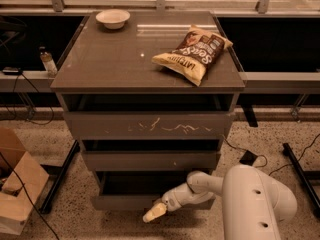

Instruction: Open bottom drawer

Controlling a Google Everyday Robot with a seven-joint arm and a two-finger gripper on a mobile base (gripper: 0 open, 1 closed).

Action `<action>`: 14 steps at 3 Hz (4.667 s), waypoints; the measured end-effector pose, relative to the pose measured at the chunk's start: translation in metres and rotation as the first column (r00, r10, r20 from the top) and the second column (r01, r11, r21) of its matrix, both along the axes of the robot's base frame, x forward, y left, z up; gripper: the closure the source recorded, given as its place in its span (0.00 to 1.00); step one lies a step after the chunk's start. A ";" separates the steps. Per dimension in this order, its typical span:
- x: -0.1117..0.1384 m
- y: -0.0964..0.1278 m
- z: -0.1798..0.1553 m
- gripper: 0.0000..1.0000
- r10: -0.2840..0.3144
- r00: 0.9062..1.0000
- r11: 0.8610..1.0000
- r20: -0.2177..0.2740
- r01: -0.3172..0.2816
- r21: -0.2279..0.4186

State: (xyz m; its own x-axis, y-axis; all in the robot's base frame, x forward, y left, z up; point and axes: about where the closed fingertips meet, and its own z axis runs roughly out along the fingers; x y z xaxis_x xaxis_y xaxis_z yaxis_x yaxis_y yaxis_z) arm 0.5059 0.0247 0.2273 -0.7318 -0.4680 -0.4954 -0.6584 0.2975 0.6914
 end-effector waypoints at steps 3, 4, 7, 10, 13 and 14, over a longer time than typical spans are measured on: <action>-0.041 0.007 0.073 0.18 0.087 0.988 0.991 0.131 -0.072 -0.117; -0.046 -0.001 0.078 0.08 0.078 0.981 0.984 0.178 -0.047 -0.170; 0.044 -0.035 0.057 0.00 0.008 0.969 0.993 0.246 0.022 -0.119; 0.076 -0.079 -0.020 0.00 -0.081 0.993 0.986 0.080 0.092 -0.138; 0.050 -0.079 -0.026 0.22 -0.073 0.997 0.984 0.023 0.076 -0.162; 0.001 -0.073 -0.044 0.01 -0.073 0.995 0.983 -0.066 0.061 -0.174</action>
Offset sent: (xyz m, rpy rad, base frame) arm -0.0454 0.0005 0.0890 -0.1060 -0.1545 0.1022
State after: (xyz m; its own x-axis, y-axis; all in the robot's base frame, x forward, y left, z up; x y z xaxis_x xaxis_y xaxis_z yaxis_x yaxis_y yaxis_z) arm 0.5074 -0.0487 0.1833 -0.7951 -0.4901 -0.3573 -0.5835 0.4573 0.6711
